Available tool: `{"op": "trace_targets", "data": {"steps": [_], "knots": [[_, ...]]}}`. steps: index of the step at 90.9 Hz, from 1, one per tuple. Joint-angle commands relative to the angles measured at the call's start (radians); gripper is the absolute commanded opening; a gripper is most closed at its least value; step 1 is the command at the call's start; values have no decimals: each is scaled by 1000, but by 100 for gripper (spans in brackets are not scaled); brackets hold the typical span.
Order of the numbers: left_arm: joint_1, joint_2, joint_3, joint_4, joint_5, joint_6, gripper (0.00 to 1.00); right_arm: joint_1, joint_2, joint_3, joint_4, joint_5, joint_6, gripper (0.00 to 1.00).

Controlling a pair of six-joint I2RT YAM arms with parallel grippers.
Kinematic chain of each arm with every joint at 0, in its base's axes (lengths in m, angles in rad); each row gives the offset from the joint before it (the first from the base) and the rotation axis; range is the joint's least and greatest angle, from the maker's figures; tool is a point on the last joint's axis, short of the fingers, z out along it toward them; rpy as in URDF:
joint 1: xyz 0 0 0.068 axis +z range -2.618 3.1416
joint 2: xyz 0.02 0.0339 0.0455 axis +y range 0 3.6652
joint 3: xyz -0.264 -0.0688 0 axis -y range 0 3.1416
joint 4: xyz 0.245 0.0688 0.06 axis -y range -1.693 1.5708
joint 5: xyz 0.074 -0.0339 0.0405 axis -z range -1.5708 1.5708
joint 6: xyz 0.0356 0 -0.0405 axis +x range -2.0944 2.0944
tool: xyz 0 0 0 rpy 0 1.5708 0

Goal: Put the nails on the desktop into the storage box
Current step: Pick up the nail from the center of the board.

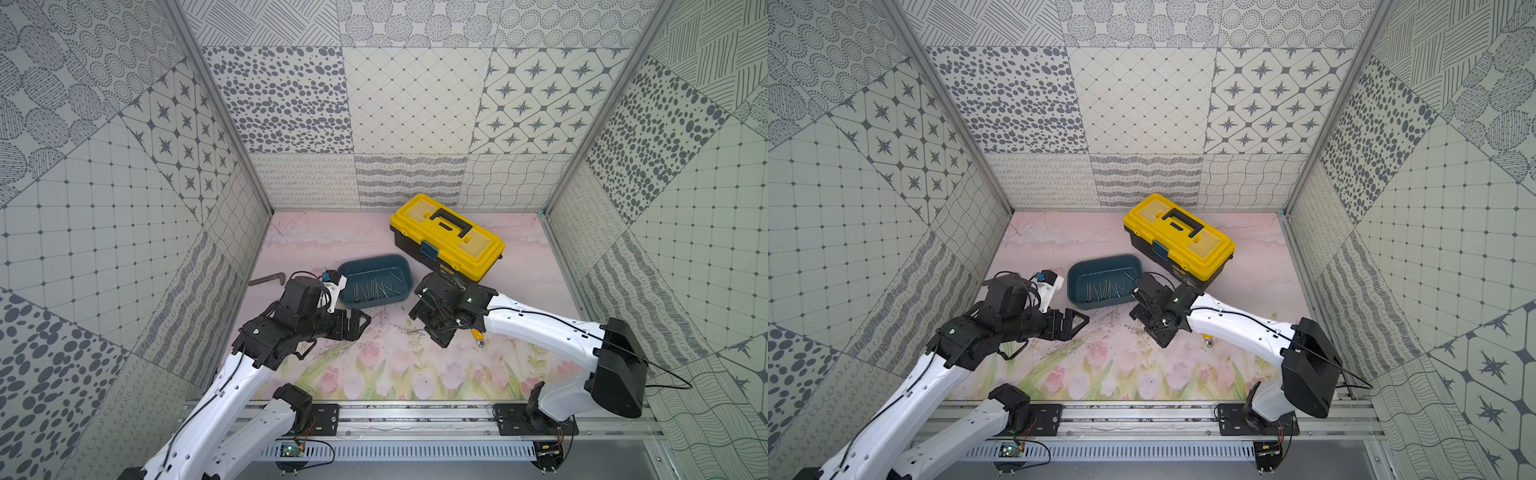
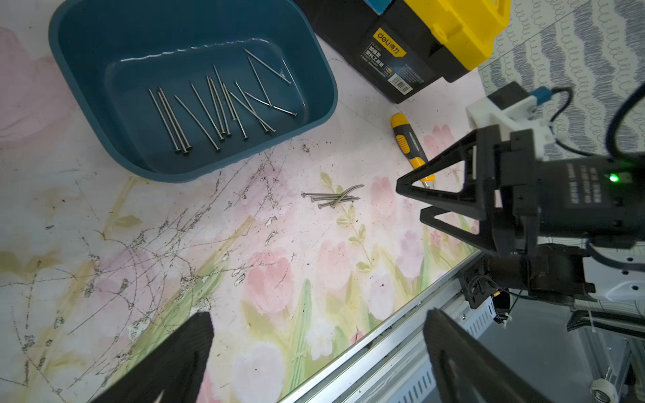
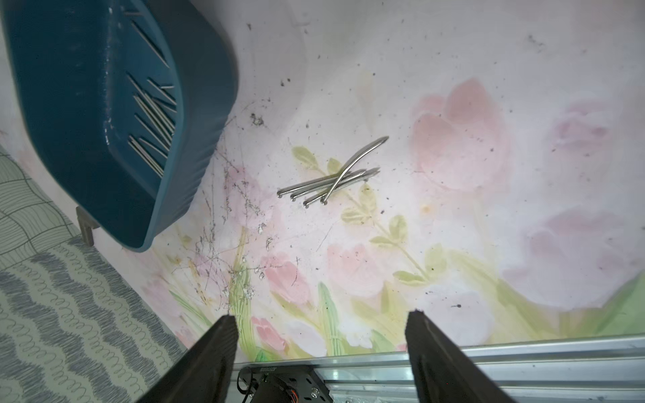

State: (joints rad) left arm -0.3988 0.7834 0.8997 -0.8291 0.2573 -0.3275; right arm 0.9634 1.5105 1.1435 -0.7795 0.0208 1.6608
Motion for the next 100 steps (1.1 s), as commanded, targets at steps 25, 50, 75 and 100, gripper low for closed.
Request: {"op": "trace_targets", "data": {"steps": [25,50,75,100], "knots": [[-4,-55,-19,9,11,172,99,-72,140,-65,149,-1,173,60],[-6,-50,-14,12,54,209,99,-93,229,-46,192,-7,191,52],[-8,-66,-14,13,37,227,100,-91,255,-50,200,-14,215,50],[-8,-96,1,5,30,224,100,-92,261,-95,208,-12,245,42]]}}
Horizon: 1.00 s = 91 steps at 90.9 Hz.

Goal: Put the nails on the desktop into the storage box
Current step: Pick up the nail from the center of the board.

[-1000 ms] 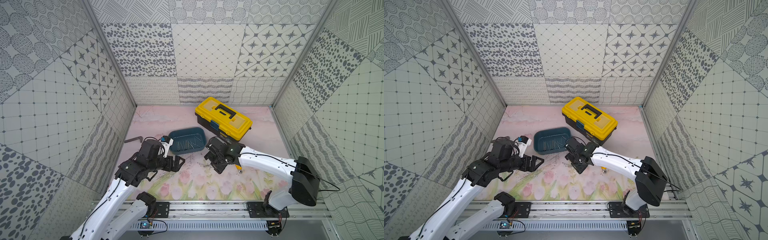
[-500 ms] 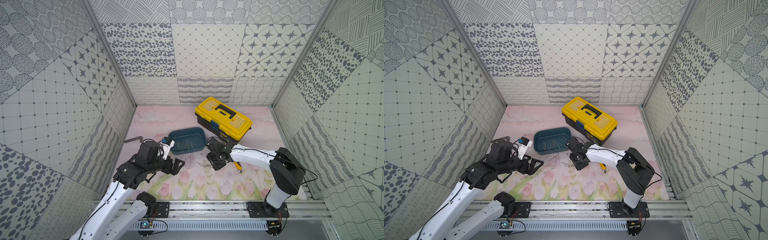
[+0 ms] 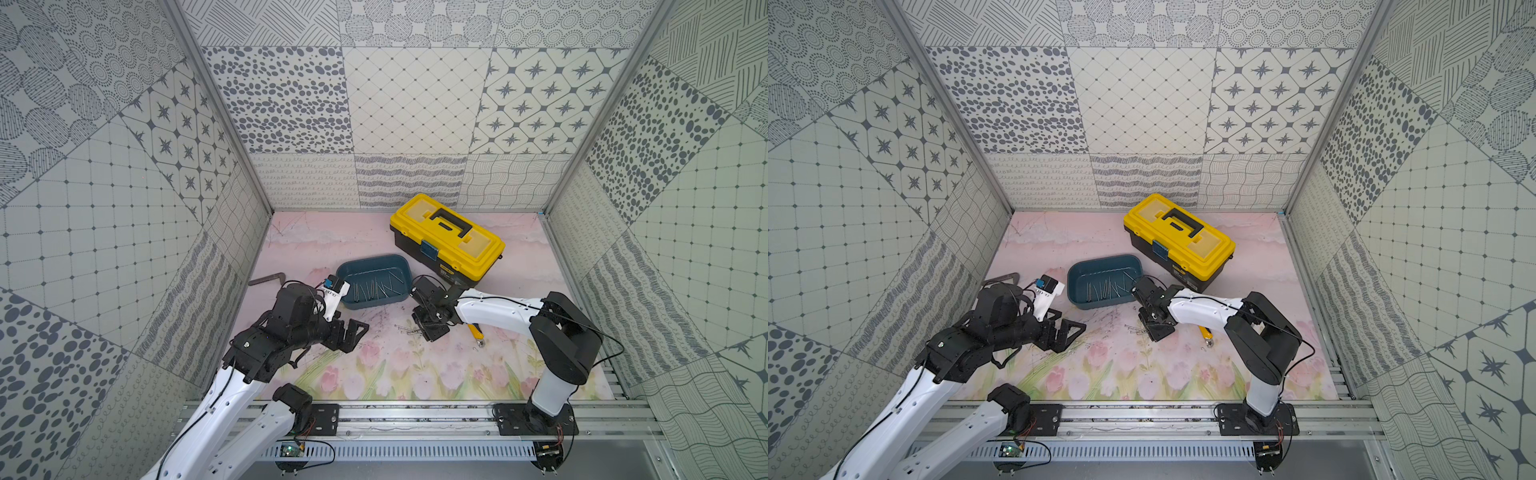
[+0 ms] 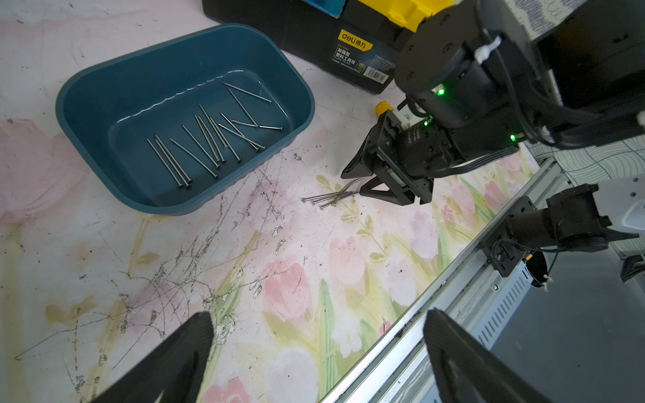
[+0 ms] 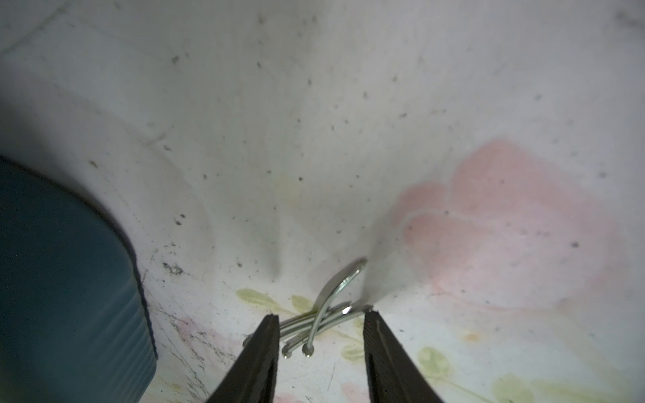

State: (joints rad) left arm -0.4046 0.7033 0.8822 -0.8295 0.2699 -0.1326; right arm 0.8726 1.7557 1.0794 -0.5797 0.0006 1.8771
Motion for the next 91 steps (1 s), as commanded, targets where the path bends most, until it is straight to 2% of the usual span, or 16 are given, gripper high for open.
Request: {"op": "trace_targets", "data": {"steps": [1,19,38,44,54,61,70,91], "knots": [[-2,-17,20,6,18,29,100,-3,16,-33,8,7,29,42],[-2,-19,16,20,28,-18,100,-14,36,-72,7,-29,36,38],[-2,-30,11,28,29,-37,99,-27,81,-45,6,-49,12,35],[-2,-30,18,26,28,-24,100,-26,98,-37,7,-57,7,29],[-2,-30,26,23,23,-12,100,-26,107,-41,7,-58,15,11],[-3,-30,24,23,23,-13,99,-29,105,-40,7,-51,16,5],[-6,-30,16,20,13,-31,100,-33,100,-38,8,-47,11,0],[-8,-34,16,1,-24,-115,99,-37,16,-34,-7,-14,-54,0]]}}
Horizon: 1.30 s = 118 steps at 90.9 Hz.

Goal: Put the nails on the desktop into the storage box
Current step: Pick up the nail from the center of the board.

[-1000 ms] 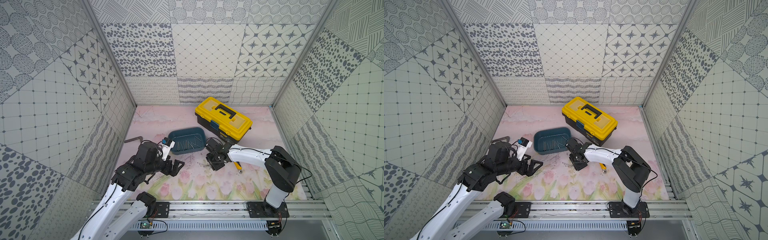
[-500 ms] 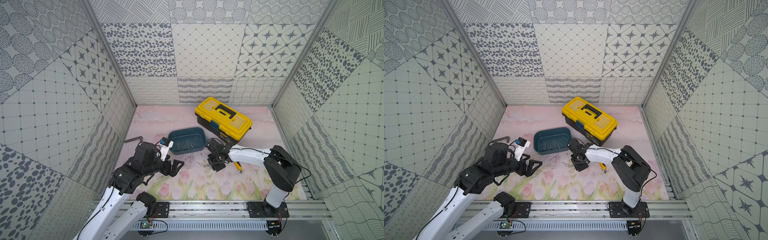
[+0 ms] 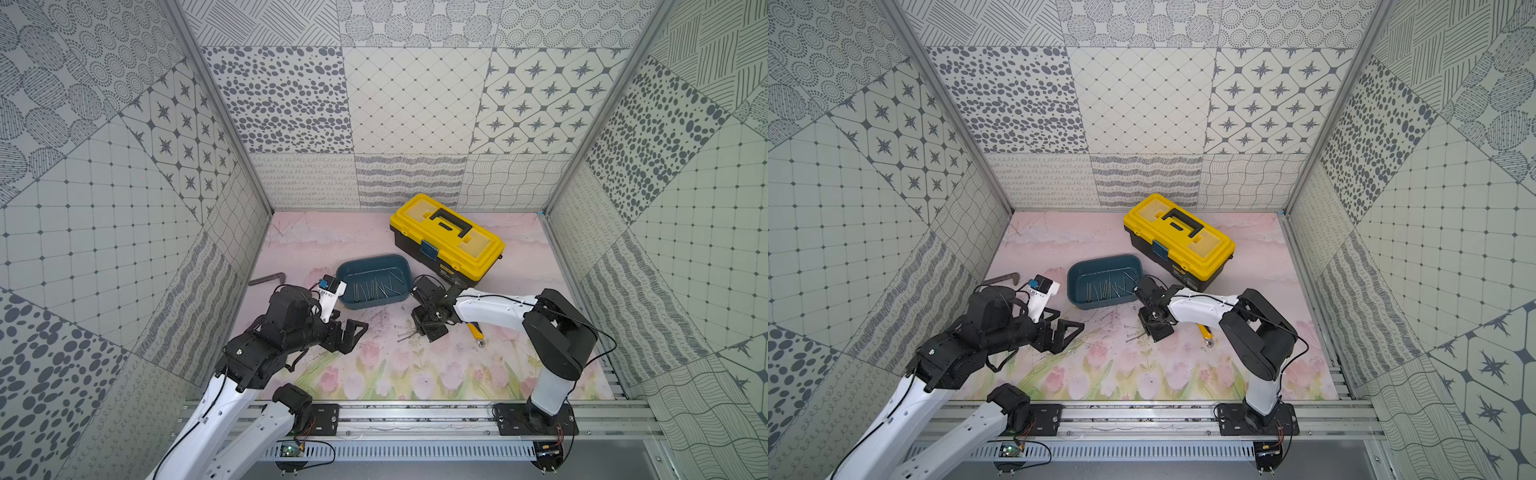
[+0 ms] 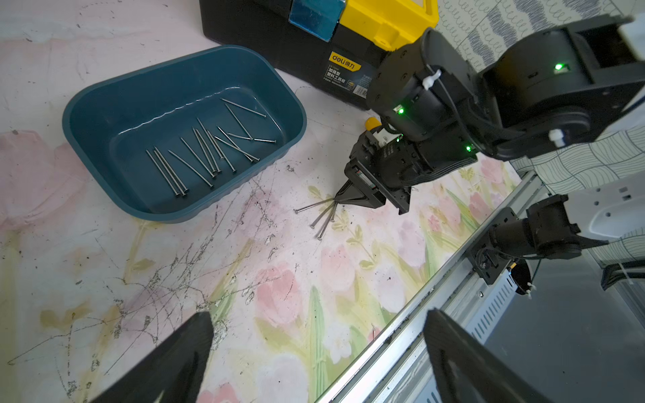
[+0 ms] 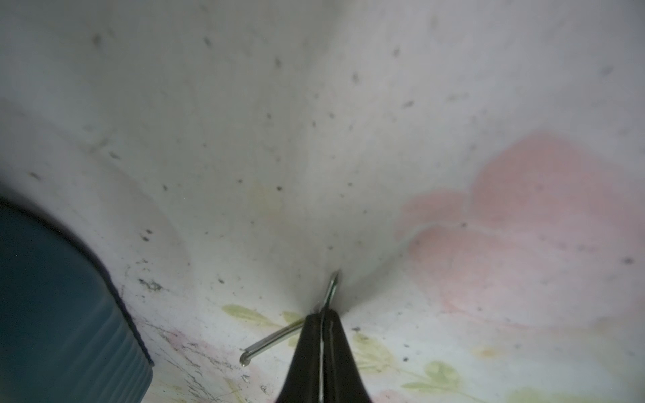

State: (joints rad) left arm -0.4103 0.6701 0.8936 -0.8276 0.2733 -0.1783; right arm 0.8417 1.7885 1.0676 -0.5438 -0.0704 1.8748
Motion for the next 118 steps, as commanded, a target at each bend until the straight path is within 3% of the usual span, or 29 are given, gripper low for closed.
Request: {"op": "trace_targets", "data": {"steps": [1,23,36,49,60,76,92,118], "knots": [[-2,1,6,-2,-28,-76,99,-7,-25,-18,-48,62,-57,0],[-1,95,25,17,64,-184,99,-16,-165,15,-108,91,-269,0],[-2,175,37,37,176,-219,99,-46,-257,-10,-105,81,-377,0],[-6,235,35,89,285,-260,100,-85,-342,4,-96,83,-577,0],[-10,270,25,184,404,-315,99,-112,-420,40,-69,45,-719,0],[-22,344,34,295,515,-390,99,-143,-491,101,-14,-132,-877,0],[-68,395,36,437,538,-500,100,-146,-503,162,-7,-274,-916,0],[-113,464,65,621,536,-631,98,-123,-511,206,31,-323,-911,0]]}}
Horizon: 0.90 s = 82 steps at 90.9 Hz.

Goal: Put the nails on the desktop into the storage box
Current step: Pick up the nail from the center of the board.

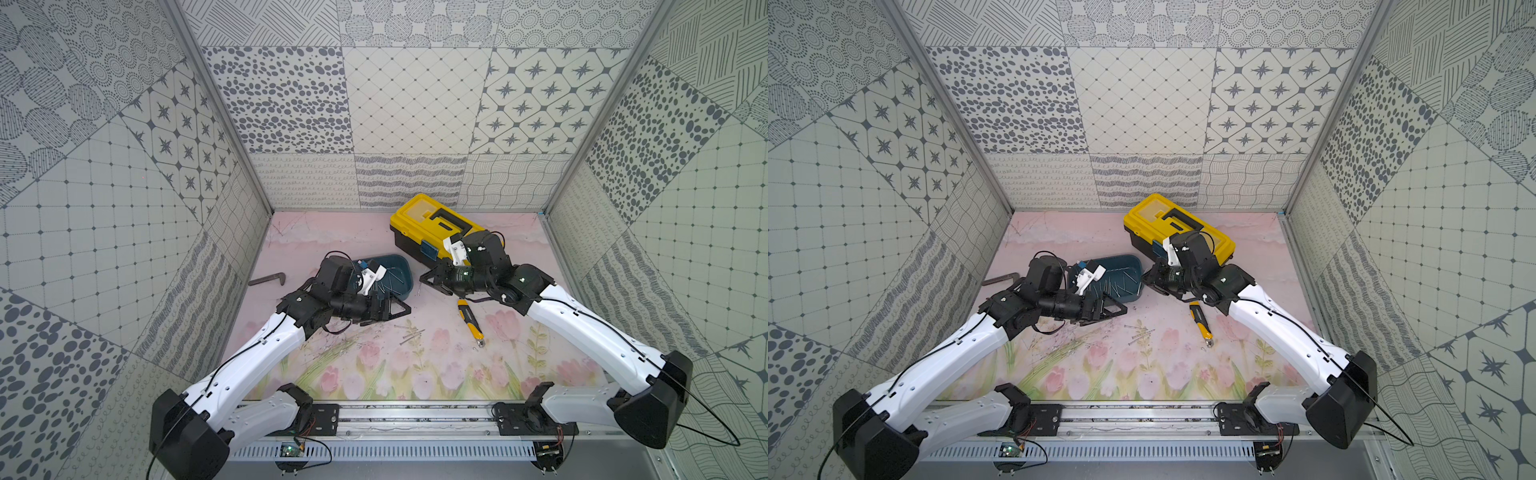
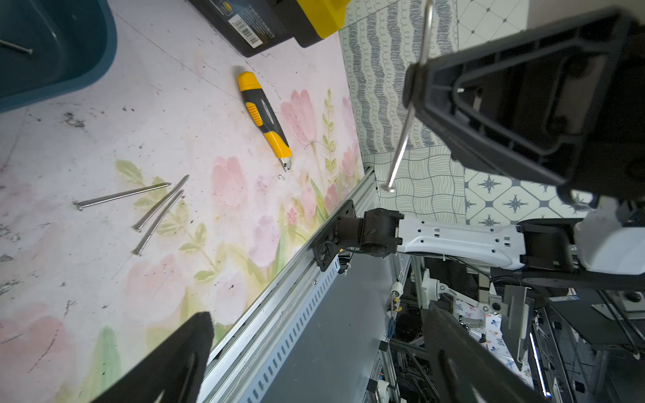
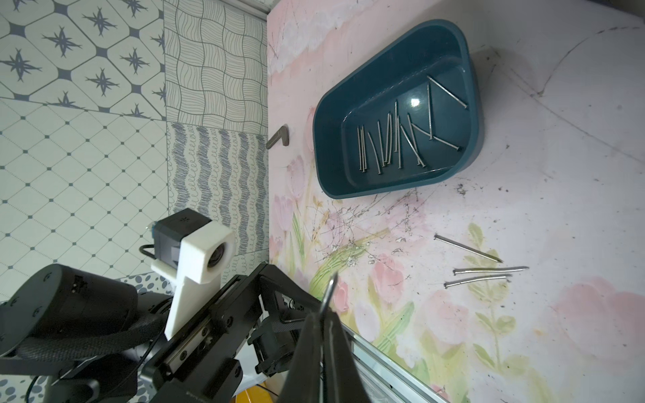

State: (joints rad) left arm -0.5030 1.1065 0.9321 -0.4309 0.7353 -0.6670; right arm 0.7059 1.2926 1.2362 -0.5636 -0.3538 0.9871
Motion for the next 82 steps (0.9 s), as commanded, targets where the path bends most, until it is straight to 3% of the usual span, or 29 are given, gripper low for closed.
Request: {"op": "trace_targets", "data": {"steps": [1,18,51,82], "knots": [[-20,28,27,229,72,-146,98,14,-15,38,51,-39,-23,0],[-23,48,33,280,58,-185,91,30,-22,30,68,-25,-4,0],[-26,75,48,267,-7,-151,76,61,-32,13,109,-20,40,0],[-29,93,55,272,-1,-146,56,74,-43,0,118,-10,49,0]]}}
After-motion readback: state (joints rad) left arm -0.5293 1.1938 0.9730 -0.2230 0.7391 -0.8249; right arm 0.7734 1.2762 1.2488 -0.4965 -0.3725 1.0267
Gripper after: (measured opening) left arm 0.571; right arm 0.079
